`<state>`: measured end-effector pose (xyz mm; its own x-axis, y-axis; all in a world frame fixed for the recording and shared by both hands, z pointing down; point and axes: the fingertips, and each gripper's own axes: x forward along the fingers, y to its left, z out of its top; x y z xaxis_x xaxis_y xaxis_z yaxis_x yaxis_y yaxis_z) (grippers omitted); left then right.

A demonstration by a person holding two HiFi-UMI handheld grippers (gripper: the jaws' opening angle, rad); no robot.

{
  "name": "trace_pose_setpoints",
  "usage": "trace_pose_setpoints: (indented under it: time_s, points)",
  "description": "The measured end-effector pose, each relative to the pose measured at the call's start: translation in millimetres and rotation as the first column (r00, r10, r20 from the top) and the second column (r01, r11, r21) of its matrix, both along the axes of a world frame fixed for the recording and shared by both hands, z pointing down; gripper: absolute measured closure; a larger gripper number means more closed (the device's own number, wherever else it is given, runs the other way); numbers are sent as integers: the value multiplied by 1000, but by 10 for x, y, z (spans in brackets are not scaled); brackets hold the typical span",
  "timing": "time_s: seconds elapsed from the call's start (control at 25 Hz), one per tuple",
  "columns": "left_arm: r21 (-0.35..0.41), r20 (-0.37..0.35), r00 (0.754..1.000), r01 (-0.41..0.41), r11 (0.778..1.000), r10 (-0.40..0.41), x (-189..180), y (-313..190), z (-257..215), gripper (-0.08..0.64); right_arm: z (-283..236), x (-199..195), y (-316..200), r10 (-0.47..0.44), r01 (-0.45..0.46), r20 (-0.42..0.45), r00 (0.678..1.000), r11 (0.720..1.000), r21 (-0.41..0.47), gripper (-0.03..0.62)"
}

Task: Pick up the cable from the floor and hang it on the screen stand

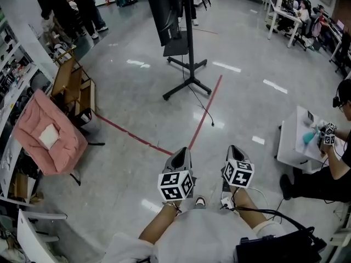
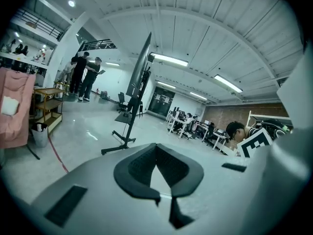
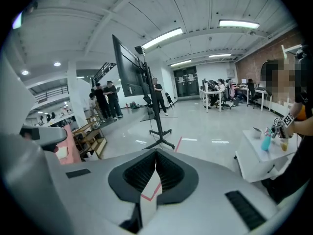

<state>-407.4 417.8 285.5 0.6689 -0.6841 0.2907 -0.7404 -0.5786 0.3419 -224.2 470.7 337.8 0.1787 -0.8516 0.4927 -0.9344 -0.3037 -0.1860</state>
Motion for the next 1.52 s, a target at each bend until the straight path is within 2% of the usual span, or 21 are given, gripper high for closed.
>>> trace_pose_setpoints:
  time_s: [0.32,0.84,1.08,1.52]
  points:
    - [-12,17,1000,-7,1000,7,501,-455,118,557,133,596,-323,-2,3,14,1000,1000,-26,574]
    - [-19,71,997,-21,1000,22,910,-1295,275,557,355,1172,-950,50,-47,53,997,998,-48,574]
    - [-48,68,997,-38,998,41,1310,-2162,501,557,504,1562,-1743,92,-87,80,993,994,-66,573]
    - [-103,50,998,-24,994,29,1880,-3977,541,557,431,2129,-3391,68,-61,57,996,990,-125,574]
